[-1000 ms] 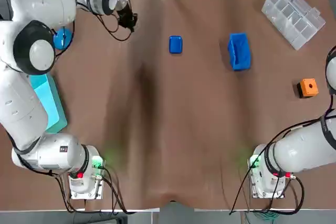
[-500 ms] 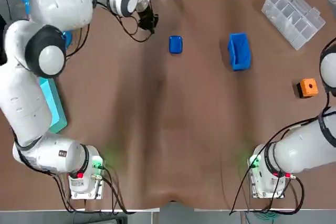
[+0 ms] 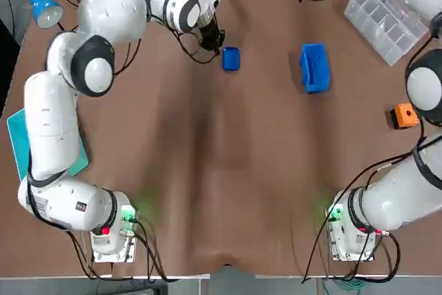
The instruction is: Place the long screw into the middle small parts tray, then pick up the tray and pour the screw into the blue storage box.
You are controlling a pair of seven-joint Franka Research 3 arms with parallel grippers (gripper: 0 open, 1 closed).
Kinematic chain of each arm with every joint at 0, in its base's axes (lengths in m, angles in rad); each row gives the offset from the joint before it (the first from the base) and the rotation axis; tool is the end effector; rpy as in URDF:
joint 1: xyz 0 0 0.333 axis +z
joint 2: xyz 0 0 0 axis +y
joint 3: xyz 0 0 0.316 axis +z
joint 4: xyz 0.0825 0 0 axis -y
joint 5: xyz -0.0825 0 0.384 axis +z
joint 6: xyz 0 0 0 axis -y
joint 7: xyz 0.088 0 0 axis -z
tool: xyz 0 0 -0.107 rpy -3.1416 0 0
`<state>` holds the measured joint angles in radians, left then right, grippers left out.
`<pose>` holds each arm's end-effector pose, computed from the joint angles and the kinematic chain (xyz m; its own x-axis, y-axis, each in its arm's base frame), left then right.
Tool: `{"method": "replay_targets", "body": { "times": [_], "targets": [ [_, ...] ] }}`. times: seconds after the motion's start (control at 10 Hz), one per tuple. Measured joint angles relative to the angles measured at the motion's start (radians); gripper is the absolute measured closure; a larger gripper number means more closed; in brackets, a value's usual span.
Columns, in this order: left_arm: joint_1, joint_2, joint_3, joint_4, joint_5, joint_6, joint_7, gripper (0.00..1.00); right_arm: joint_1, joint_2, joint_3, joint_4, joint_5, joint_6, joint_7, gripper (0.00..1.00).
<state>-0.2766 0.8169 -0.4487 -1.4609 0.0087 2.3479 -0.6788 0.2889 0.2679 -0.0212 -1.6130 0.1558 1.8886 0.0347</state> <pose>0.5911 -0.4354 0.2447 0.9914 0.0807 -0.1030 0.1094 -0.9428 0.3148 0.6169 0.1824 0.4718 0.9828 0.1846 -0.0005 0.1826 -0.9728 -0.1423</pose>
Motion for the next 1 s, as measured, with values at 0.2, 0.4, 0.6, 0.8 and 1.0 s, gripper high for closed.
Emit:
{"method": "replay_targets", "body": {
  "times": [0.2, 0.4, 0.6, 0.8, 1.0],
  "targets": [
    [-0.022, 0.053, 0.0, 0.062, 0.0, 0.024, -0.005, 0.93, 0.001, 0.044, 0.0, -0.001, 0.059, 0.051, 0.0, 0.0],
    [-0.05, 0.084, 0.011, 0.118, 0.0, 0.062, -0.056, 0.93, 0.002, 0.078, 0.0, -0.001, 0.064, 0.095, 0.0, 0.0],
    [-0.094, 0.113, 0.062, 0.14, 0.0, 0.14, -0.103, 0.93, 0.009, 0.099, 0.0, -0.001, 0.07, 0.124, 0.0, 0.0],
    [-0.133, 0.129, 0.101, 0.147, 0.0, 0.158, -0.113, 0.87, 0.014, 0.124, 0.001, -0.001, 0.126, 0.153, 0.0, 0.0],
    [-0.135, 0.13, 0.102, 0.15, 0.0, 0.16, -0.113, 0.7, 0.018, 0.138, 0.002, 0.0, 0.149, 0.169, 0.0, 0.0]
  ]
}}
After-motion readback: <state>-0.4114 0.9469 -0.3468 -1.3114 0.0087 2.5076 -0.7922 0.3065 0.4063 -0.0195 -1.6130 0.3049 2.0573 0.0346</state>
